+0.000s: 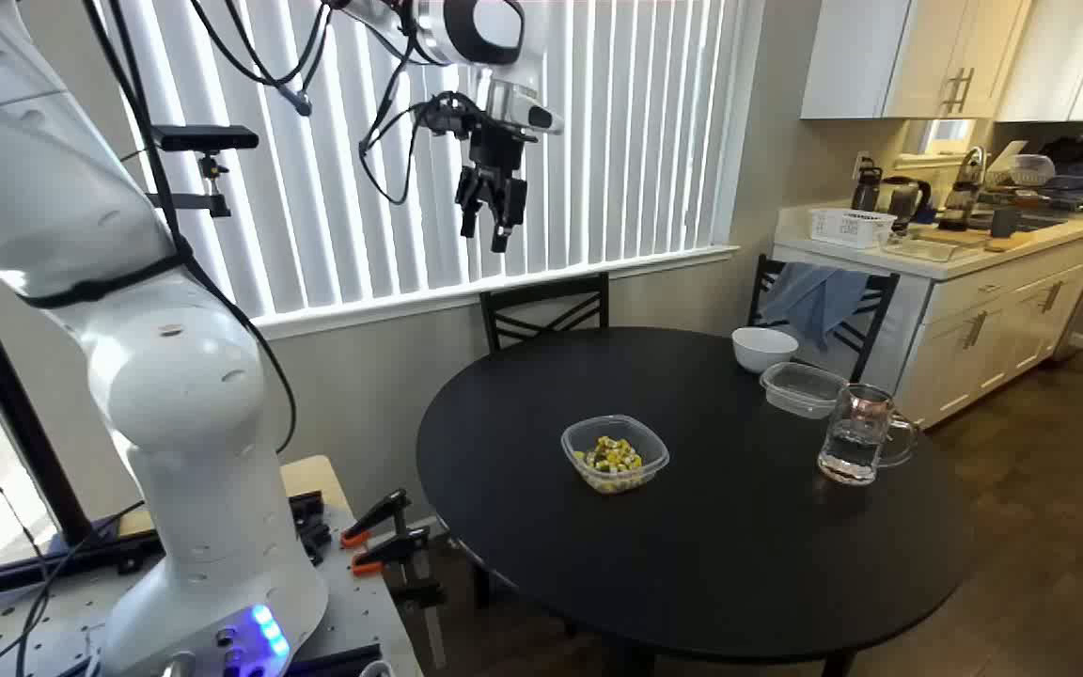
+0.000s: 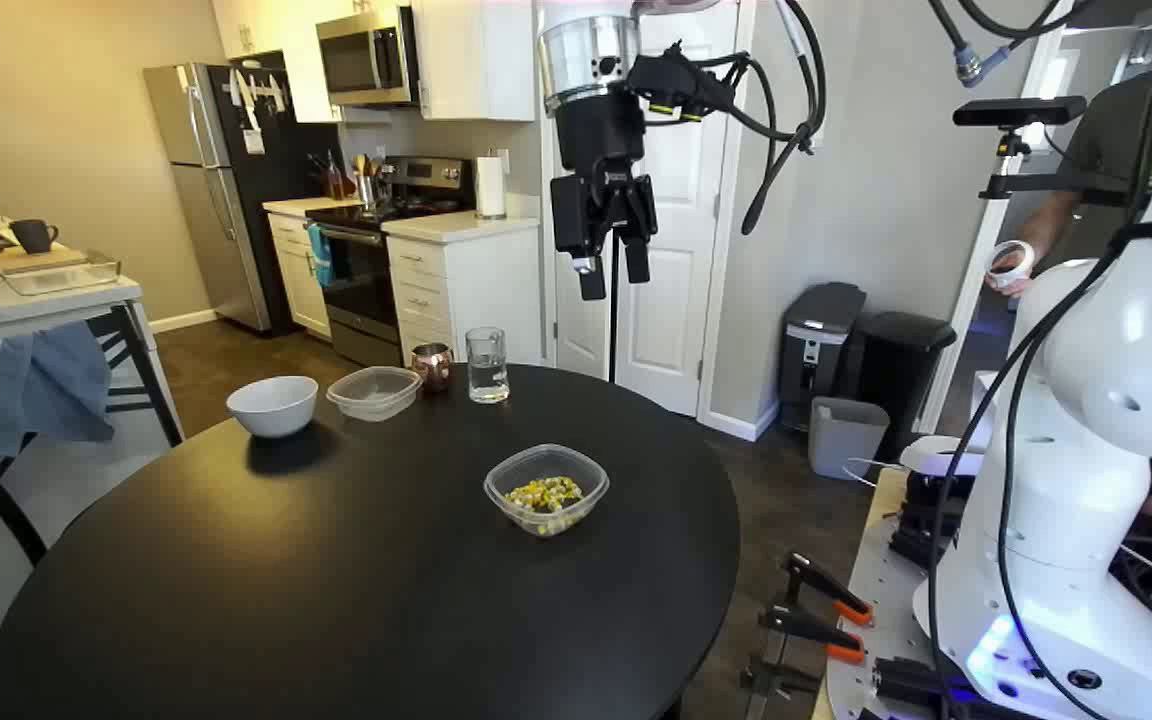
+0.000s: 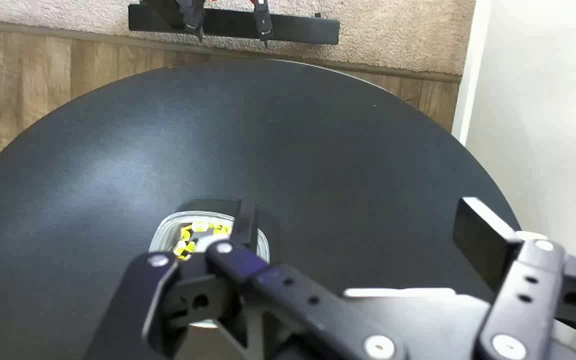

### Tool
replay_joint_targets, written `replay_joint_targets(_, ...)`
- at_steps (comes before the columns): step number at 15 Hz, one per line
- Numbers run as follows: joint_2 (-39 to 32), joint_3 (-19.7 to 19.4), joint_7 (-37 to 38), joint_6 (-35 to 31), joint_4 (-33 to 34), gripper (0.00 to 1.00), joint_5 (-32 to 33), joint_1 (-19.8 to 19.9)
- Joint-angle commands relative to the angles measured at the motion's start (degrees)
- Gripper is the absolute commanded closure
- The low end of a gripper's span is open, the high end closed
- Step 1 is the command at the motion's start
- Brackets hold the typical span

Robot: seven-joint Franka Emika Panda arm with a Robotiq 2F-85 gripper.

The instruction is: Pour the contents of the lunchbox onto the table

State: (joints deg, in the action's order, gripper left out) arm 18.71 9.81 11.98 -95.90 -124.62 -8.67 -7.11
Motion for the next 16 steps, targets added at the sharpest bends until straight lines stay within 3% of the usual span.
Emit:
replay_joint_targets(1, 0.0, 0.0, 0.0, 0.1, 0.1, 0.00, 0.0, 0.0)
replay_joint_targets(11, 0.0, 0.0, 0.0, 0.1, 0.1, 0.00, 0.0, 0.0)
replay_joint_targets(14, -1.1, 1.1, 3.1, -3.8, -0.8, 0.00, 3.9, 0.5)
replay_joint_targets(16, -3.3, 1.5, 5.0, -9.9, -3.5, 0.00, 4.8, 0.6)
